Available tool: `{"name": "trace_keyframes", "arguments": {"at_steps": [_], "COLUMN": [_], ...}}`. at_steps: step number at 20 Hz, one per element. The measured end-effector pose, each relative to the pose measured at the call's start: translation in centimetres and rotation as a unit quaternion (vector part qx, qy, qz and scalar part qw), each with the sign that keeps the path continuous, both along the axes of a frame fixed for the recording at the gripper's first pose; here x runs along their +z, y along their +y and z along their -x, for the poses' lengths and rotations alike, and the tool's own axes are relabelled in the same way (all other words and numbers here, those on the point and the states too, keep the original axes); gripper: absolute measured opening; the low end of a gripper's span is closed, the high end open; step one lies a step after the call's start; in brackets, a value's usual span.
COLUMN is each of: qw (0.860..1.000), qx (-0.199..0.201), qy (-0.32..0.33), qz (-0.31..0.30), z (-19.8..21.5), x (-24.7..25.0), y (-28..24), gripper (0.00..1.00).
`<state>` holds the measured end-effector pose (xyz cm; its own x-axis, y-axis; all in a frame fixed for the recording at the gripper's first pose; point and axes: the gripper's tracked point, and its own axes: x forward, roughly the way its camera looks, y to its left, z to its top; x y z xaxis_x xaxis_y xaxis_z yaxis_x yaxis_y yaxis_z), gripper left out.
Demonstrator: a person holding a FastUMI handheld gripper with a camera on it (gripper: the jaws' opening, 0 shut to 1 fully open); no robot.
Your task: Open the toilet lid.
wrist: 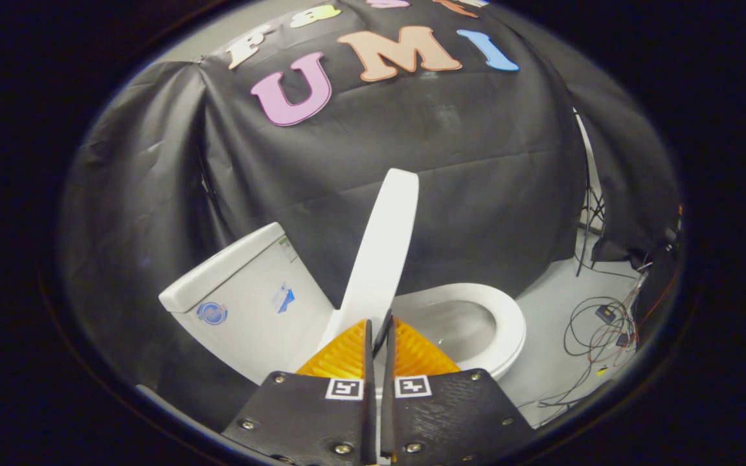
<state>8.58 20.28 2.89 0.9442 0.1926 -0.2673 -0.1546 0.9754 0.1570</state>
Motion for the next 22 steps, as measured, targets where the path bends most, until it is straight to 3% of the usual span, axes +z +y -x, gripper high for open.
{"name": "trace_keyframes", "arguments": {"at_steps": [22], "qw": [0.996], "qx": [0.074], "qy": [-0.053], "qz": [-0.016], "z": [1.1], "x": [2.8], "y": [10.9], "gripper": [0.04]}}
